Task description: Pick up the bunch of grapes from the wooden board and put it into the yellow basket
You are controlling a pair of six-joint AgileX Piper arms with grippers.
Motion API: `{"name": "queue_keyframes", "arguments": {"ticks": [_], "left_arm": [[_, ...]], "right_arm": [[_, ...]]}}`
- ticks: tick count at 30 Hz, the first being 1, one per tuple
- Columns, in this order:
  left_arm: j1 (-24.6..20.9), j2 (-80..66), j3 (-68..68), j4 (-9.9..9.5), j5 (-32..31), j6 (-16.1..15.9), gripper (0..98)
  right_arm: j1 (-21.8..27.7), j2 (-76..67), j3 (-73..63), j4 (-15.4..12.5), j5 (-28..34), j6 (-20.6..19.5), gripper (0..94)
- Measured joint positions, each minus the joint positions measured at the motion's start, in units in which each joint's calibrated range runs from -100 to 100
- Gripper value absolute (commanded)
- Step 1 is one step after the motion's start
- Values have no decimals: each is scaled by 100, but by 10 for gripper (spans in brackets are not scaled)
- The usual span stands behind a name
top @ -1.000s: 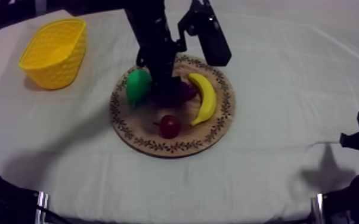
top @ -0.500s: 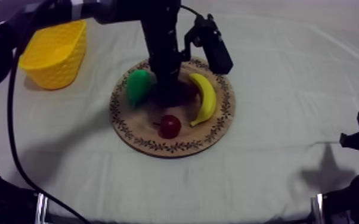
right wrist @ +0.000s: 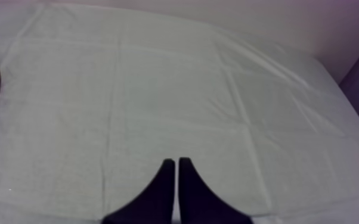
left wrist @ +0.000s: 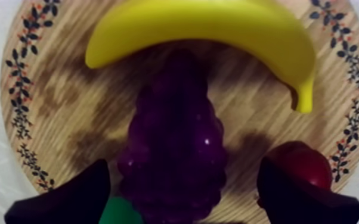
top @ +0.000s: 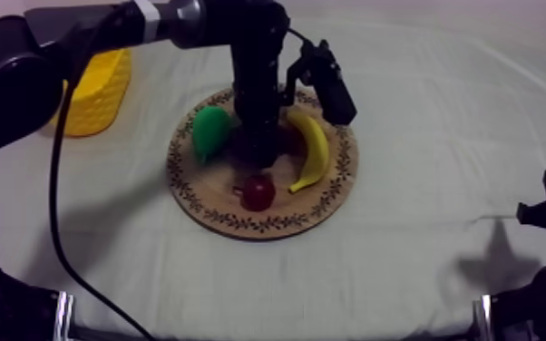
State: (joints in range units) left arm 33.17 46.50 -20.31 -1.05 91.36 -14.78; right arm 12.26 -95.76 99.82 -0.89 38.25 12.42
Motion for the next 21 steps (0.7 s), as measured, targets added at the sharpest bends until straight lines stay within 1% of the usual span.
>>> {"name": "queue_keyframes", "arguments": {"ticks": [5, 9, 12, 18, 21], "left_arm": [[-9, 212, -176, -68, 155, 48, 915], [-9, 331, -238, -169, 231, 127, 880], [-9, 391, -300, -205, 259, 207, 815], [-6, 493, -445, -205, 242, 338, 635], [7, 530, -470, -222, 225, 369, 573]], "right_arm": [[0, 0, 0, 0, 0, 0, 3], [0, 0, 0, 0, 0, 0, 3], [0, 0, 0, 0, 0, 0, 3], [0, 0, 0, 0, 0, 0, 3], [0, 0, 0, 0, 0, 0, 3]]}}
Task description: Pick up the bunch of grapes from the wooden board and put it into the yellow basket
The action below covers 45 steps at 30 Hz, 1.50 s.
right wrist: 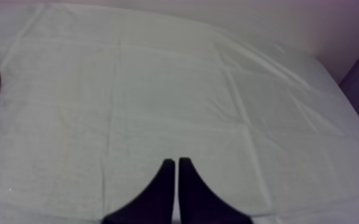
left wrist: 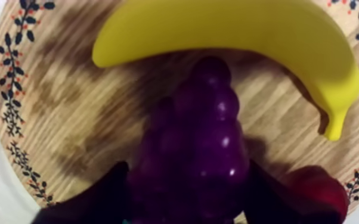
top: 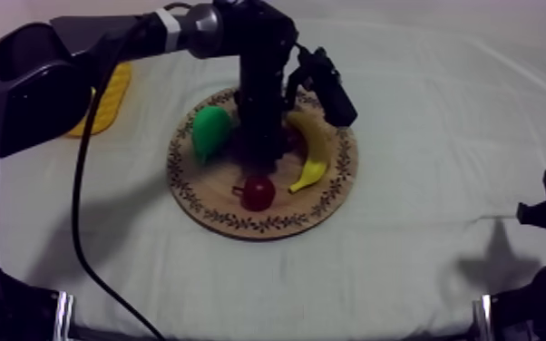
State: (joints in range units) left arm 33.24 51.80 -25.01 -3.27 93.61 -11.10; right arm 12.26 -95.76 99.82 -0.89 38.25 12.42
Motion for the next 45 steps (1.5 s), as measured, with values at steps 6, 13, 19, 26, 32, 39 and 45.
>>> {"name": "queue_keyframes", "arguments": {"ticks": [6, 13, 19, 26, 32, 39, 45], "left_arm": [[8, 28, -15, -23, -43, 9, 502], [8, -21, 47, -46, -177, 25, 479], [8, -391, 354, -19, -421, 46, 456], [-31, -1125, 881, 15, -562, 65, 452], [-20, -1906, 996, 29, -369, 130, 452], [-25, -2698, 914, 93, -52, 267, 459], [-166, -3051, 875, 182, 87, 441, 464]], "right_arm": [[0, 0, 0, 0, 0, 0, 3], [0, 0, 0, 0, 0, 0, 3], [0, 0, 0, 0, 0, 0, 3], [0, 0, 0, 0, 0, 0, 3], [0, 0, 0, 0, 0, 0, 3], [0, 0, 0, 0, 0, -17, 3], [0, 0, 0, 0, 0, 1, 3]]}}
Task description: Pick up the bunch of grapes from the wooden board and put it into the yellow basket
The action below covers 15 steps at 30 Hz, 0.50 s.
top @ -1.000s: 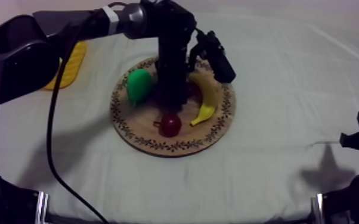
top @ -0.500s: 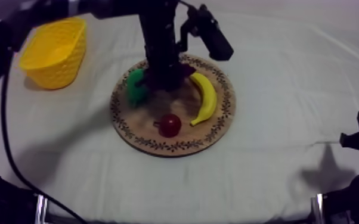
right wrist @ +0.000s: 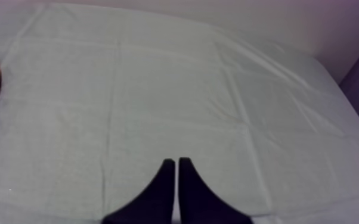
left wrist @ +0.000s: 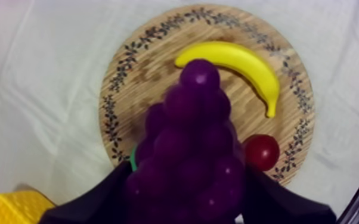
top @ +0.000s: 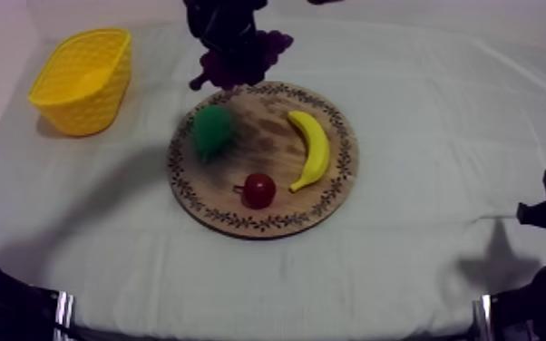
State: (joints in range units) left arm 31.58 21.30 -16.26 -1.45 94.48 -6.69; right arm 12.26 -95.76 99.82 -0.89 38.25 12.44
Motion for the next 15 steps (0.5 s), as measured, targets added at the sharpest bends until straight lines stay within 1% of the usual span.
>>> {"name": "queue_keyframes", "arguments": {"ticks": [7, 8, 11, 12, 15], "left_arm": [[-404, -58, -143, 108, 48, 76, 472], [-490, -58, -175, 145, 55, 72, 473], [-777, -35, -229, 145, 67, 66, 474], [-882, -14, -246, 186, 76, 70, 474], [-1193, 58, -282, 229, 114, 100, 472]], "right_arm": [[0, 0, 0, 0, 0, 0, 3], [0, 0, 0, 0, 0, 0, 3], [0, 0, 0, 0, 0, 0, 3], [0, 0, 0, 0, 0, 0, 3], [0, 0, 0, 0, 0, 0, 3]]}}
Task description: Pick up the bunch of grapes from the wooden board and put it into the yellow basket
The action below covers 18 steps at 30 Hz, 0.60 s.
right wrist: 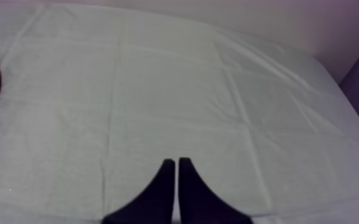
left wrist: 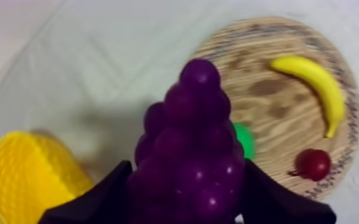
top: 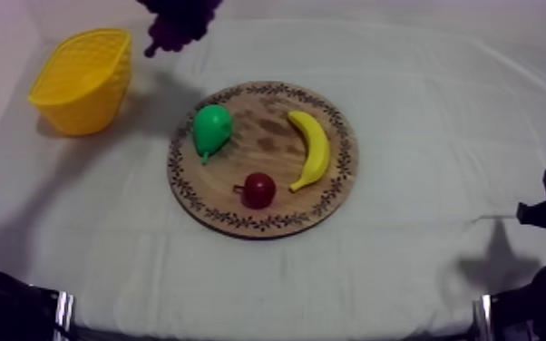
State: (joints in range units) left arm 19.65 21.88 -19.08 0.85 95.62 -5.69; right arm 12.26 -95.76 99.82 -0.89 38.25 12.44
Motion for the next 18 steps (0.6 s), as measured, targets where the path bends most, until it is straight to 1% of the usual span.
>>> {"name": "queue_keyframes", "arguments": {"ticks": [5, 13, 14, 18], "left_arm": [[-532, 93, -79, 5, 70, -7, 471], [-1412, 113, -118, -53, 128, 24, 465], [-1493, 113, -118, -85, 135, 27, 466], [-1846, 113, -168, -48, 191, 27, 472]], "right_arm": [[0, 0, 0, 0, 0, 0, 3], [0, 0, 0, 0, 0, 0, 3], [0, 0, 0, 0, 0, 0, 3], [0, 0, 0, 0, 0, 0, 3]]}}
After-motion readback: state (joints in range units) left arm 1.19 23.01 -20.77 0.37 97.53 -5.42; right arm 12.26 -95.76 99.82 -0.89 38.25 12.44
